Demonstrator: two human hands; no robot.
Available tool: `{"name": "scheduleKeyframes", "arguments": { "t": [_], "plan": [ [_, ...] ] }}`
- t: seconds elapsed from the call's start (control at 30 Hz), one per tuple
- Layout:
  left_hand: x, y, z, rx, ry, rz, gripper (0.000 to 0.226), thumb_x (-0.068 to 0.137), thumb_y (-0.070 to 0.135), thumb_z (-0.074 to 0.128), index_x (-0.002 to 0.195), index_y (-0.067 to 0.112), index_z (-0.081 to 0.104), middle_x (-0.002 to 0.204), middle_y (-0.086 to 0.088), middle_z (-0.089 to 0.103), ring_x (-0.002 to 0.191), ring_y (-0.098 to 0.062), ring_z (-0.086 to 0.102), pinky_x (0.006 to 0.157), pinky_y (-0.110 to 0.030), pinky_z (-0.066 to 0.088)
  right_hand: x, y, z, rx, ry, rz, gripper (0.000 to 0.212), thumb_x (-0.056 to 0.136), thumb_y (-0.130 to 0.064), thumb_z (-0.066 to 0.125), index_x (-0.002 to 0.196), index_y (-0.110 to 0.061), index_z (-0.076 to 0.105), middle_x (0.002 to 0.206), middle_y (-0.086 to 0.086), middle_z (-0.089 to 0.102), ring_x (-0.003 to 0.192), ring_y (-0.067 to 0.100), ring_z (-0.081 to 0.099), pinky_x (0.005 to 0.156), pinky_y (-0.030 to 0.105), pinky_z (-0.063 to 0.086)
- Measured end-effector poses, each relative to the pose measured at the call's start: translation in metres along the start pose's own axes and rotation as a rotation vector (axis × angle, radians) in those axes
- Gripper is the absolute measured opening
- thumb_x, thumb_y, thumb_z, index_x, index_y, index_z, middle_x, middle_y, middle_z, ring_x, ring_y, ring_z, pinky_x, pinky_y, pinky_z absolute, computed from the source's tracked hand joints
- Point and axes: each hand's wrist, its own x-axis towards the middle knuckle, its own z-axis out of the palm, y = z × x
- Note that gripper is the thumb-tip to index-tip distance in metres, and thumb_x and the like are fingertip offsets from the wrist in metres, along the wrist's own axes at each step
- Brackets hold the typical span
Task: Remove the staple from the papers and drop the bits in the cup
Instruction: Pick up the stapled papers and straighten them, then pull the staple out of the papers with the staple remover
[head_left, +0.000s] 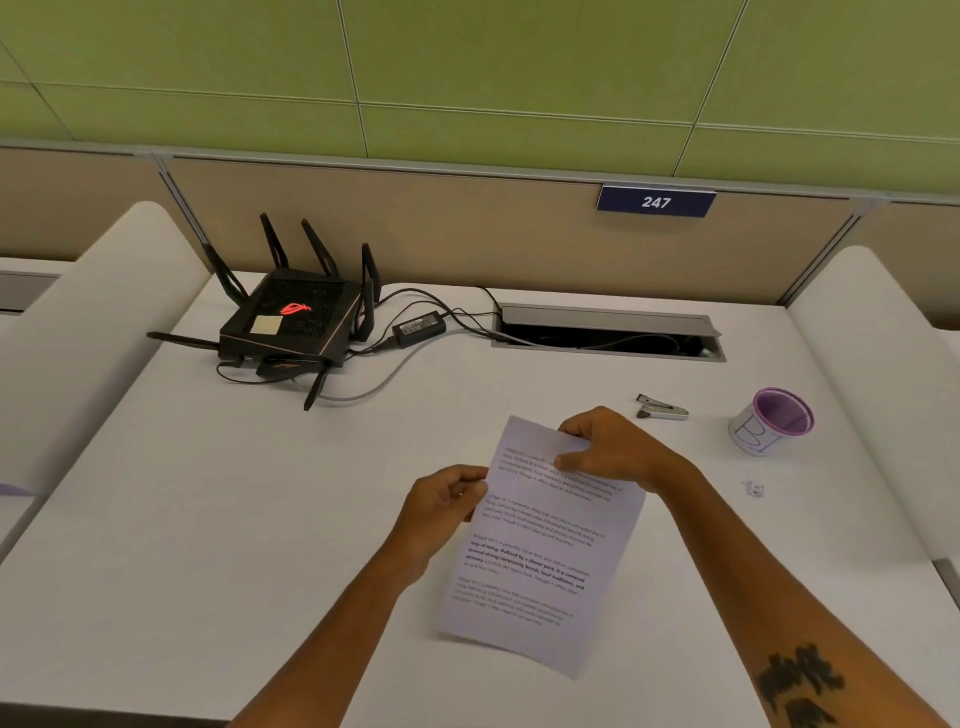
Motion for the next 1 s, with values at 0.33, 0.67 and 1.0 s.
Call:
{"name": "scheduleKeyframes", "arguments": {
  "t": [0.33, 0.67, 1.0],
  "plan": [
    [0.027, 0.016, 0.034, -0.102, 0.141, -0.008, 0.018, 0.102, 0.031, 0.066, 0.109, 0.019, 0.077, 0.100, -0.004, 0.081, 0.093, -0.029, 0.078, 0.082, -0.041, 0.066, 0.010, 0.006, 0.013, -0.062, -0.006, -0.019, 0.011, 0.088, -0.023, 0.076, 0.096, -0.016, 0.079, 0.093, 0.001, 0.076, 0.077, 0.015, 0.073, 0.067, 0.024, 0.056],
    [0.046, 0.003, 0.044, -0.005, 0.273, -0.001, 0.019, 0.104, 0.035, 0.061, 0.098, 0.023, 0.075, 0.090, -0.002, 0.079, 0.083, -0.028, 0.076, 0.069, -0.036, 0.064, 0.027, 0.026, 0.018, -0.004, -0.004, -0.039, 0.018, 0.093, -0.036, 0.075, 0.099, -0.019, 0.076, 0.094, -0.003, 0.076, 0.081, 0.013, 0.071, 0.072, 0.026, 0.056],
    [0.076, -0.025, 0.020, 0.107, 0.363, -0.015, 0.023, 0.104, 0.033, 0.060, 0.113, 0.019, 0.076, 0.098, 0.006, 0.077, 0.090, -0.013, 0.072, 0.075, -0.022, 0.057, 0.064, 0.139, -0.002, -0.050, 0.656, 0.208, 0.036, 0.085, -0.019, 0.082, 0.120, -0.020, 0.070, 0.113, -0.002, 0.071, 0.117, 0.025, 0.063, 0.100, 0.046, 0.052]
  ]
}}
